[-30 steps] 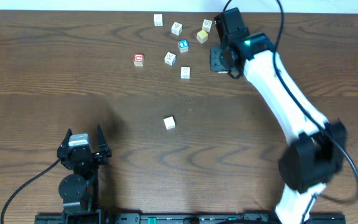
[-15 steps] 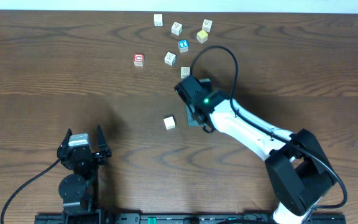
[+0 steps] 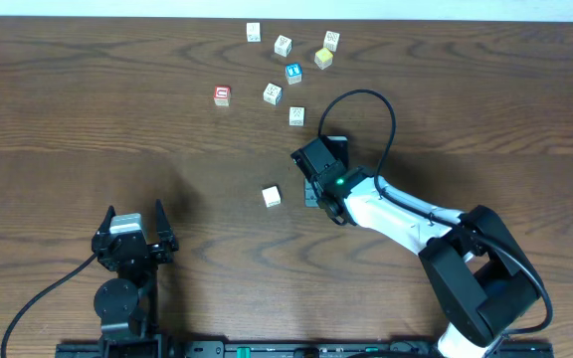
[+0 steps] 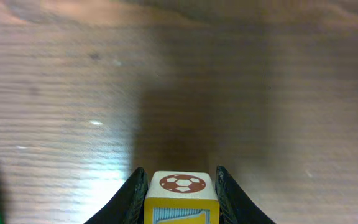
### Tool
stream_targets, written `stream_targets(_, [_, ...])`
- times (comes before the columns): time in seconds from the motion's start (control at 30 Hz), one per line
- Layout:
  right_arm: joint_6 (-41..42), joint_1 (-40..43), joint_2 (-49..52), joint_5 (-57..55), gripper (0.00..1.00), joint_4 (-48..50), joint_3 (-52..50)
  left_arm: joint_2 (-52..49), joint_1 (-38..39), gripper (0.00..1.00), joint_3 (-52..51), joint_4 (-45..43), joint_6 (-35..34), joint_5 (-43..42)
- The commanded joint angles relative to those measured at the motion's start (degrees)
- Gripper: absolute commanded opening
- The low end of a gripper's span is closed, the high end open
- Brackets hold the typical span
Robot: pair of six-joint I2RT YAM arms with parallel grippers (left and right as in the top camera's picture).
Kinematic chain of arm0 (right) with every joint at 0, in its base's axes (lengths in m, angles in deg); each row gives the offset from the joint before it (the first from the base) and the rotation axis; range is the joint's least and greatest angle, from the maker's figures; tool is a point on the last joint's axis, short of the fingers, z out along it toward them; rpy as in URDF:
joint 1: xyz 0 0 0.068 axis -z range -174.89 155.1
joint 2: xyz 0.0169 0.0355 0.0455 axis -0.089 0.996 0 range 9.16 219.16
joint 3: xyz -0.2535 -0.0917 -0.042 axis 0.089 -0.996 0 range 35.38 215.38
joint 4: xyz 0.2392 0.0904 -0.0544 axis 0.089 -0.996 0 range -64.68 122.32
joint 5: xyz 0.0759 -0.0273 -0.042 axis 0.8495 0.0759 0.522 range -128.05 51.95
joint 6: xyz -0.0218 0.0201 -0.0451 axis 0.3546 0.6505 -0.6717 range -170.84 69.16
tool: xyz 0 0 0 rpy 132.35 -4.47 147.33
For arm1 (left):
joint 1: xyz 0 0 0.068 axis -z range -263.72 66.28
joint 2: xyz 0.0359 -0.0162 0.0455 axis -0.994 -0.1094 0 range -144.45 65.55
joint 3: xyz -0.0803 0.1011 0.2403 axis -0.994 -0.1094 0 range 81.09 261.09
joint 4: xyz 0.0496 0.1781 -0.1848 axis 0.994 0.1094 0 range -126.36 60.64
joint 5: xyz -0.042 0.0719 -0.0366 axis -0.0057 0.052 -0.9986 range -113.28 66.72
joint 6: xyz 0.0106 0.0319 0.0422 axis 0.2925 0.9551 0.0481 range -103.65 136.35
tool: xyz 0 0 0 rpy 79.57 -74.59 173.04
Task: Lift 4 blocks
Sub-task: 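Carry the W block toward center and set it down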
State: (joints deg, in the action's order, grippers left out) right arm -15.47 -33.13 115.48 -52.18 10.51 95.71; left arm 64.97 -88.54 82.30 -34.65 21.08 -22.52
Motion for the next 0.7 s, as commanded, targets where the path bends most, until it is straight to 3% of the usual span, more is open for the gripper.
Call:
stream_targets(0.0, [-2.9,0.4,0.6,1.6,0.09,0.8,-1.1,0.3,-0.3,0.76,-1.0,2.4,-0.1,0.9])
stream_targets(0.03, [-2.9,0.4,0.6,1.6,0.19,0.6,-1.1,0.3,-0.3,0.76,-1.0,2.4,-0.1,0.9])
stream_targets(0.1, [-2.9,0.4,0.6,1.7,0.51,-0.4,-1.1,0.3,-0.3,0.76,-1.0,2.4,-0.1,0.9])
stream_targets(0.13, [-2.9,0.4,0.6,1.7,0.56,-0.8,-1.1,0.3,-0.3,0.76,-1.0,2.4,-0.1,0.9])
stream_targets(0.5, [-5.1,0.7,-3.3,1.8,0.69,-0.9,-0.5,0.3,-0.3,0.76,-1.0,2.4,-0.1,0.9])
stream_targets(0.57, [-6.4,0.9,-5.9,1.8,0.76,-1.3,0.4,0.3,-0.3,0.76,-1.0,2.4,-0.1,0.9])
stream_targets(0.67, [-9.2,1.6,-10.5,2.3,0.95,-2.3,2.0,0.3,-0.3,0.76,-1.0,2.4,-0.1,0.9])
